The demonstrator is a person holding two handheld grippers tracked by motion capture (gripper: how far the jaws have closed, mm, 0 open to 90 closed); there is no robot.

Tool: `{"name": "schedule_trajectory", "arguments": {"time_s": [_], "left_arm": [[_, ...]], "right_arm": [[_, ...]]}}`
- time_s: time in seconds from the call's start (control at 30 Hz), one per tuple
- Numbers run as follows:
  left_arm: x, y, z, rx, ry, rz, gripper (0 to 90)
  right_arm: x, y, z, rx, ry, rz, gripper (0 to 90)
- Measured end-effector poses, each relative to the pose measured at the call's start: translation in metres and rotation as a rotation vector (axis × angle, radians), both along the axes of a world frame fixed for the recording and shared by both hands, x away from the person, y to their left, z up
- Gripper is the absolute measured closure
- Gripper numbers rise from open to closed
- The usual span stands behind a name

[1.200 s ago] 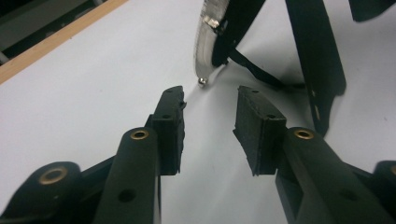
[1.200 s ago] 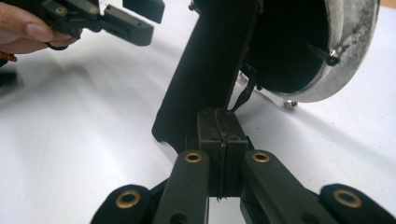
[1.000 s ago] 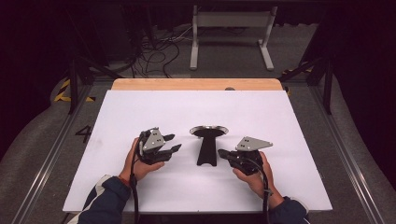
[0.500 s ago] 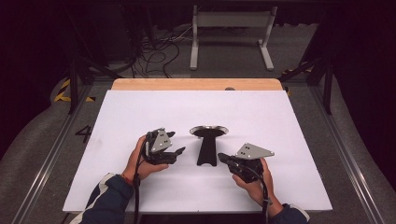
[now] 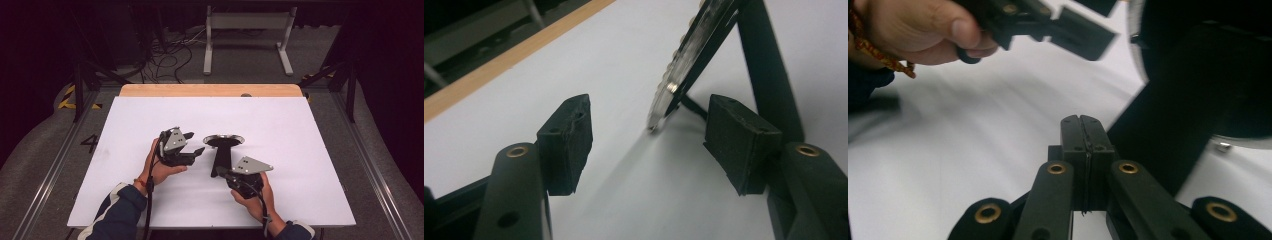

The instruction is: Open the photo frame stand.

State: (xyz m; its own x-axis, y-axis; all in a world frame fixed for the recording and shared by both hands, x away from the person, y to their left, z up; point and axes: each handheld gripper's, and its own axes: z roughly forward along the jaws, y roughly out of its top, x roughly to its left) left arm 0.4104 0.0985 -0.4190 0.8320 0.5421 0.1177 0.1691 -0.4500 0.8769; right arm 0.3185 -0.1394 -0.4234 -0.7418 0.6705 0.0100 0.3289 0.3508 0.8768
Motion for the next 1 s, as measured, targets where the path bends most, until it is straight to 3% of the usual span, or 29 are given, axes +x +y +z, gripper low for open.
{"name": "schedule_trajectory", "arguments": {"time_s": [0.3, 0.5, 0.6, 0.87, 1.0], "left_arm": [[0.016, -0.025, -0.013, 0.012, 0.052, -0.026, 44.0], [0.018, -0.029, -0.017, 0.029, 0.033, -0.051, 65.3], [0.014, -0.029, -0.016, 0.057, 0.009, -0.041, 67.6], [0.006, -0.027, -0.015, 0.079, -0.006, -0.007, 70.1], [0.002, -0.025, -0.015, 0.087, 0.003, -0.001, 72.3]], "right_arm": [[-0.001, 0.036, -0.022, -0.066, -0.008, -0.016, 90.0], [0.003, 0.041, -0.027, -0.106, -0.038, -0.074, 90.0], [0.005, 0.044, -0.028, -0.109, -0.03, -0.095, 90.0], [0.012, 0.041, -0.037, -0.098, 0.021, -0.133, 90.0], [0.009, 0.041, -0.036, -0.122, 0.008, -0.158, 90.0]]}}
